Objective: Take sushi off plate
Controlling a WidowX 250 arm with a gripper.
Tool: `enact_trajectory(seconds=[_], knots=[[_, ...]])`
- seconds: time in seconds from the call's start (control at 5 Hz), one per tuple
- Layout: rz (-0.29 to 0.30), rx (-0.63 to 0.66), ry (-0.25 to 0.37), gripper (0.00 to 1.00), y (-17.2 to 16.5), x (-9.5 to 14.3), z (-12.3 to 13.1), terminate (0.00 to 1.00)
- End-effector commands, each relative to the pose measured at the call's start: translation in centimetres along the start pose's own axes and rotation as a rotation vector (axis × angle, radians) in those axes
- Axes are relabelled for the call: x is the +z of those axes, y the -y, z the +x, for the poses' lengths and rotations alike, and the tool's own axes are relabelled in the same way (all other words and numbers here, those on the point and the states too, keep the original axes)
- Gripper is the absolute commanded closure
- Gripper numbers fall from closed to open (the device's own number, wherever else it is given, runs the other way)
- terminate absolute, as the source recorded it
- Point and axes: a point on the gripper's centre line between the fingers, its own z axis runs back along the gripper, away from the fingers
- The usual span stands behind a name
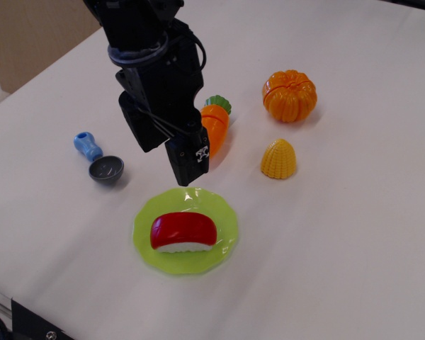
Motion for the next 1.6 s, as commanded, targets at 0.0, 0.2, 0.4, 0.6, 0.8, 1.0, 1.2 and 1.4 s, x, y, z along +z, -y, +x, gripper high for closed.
enact_trajectory(seconds=[0.0,0.2,0.4,0.6,0.8,1.0,1.2,1.4], knots=[[0.000,0.000,0.000,0.00,0.0,0.0,0.0,0.00],[0.008,-0.154,-0.058,0.00,1.6,-1.5,-1.7,0.00],[0.027,-0.223,-0.071,0.00,2.4,-2.6,-1.9,0.00],[0.061,-0.243,-0.090,0.00,2.7,-4.7,-1.7,0.00],[0.083,-0.240,-0.098,0.00,2.4,-5.5,-1.4,0.00],[0.096,-0.232,-0.094,0.00,1.9,-5.8,-1.1,0.00],[0.087,-0.235,-0.124,0.00,2.1,-6.3,-0.6,0.00],[0.076,-0.227,-0.130,1.00,1.8,-6.9,-0.4,0.00]])
